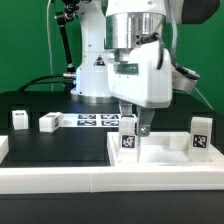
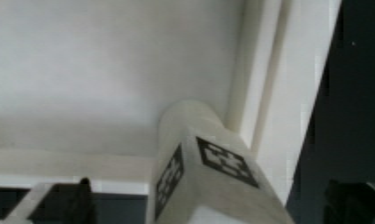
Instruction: Assemble square table
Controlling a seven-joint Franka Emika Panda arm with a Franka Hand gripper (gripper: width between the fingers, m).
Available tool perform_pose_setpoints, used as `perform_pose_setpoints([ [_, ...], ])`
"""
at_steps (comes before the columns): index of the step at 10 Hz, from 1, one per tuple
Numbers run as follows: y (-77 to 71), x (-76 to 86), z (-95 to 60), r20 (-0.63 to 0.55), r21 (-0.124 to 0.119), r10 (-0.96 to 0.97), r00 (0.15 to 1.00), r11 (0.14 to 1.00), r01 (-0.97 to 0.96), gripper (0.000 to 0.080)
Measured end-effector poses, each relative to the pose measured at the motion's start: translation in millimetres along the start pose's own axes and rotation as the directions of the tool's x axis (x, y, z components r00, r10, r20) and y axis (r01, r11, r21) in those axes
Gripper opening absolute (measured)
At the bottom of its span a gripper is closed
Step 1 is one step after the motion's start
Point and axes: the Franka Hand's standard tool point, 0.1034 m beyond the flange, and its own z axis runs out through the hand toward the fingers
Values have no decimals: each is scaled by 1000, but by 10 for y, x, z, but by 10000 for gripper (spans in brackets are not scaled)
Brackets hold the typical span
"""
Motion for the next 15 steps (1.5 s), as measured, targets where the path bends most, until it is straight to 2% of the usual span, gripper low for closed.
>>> perform_pose_setpoints([
  [2, 1, 3, 1, 0, 0, -119, 993, 993, 119, 649],
  [5, -10, -22, -7, -4, -16, -352, 936, 936, 352, 649],
  [8, -11, 8, -12, -5, -24, -577, 817, 817, 577, 649],
  [9, -10, 20, -13, -3, -25, -658, 753, 753, 658, 649],
  [15, -7, 42, -15, 4, -42, -891, 455, 454, 890, 649],
])
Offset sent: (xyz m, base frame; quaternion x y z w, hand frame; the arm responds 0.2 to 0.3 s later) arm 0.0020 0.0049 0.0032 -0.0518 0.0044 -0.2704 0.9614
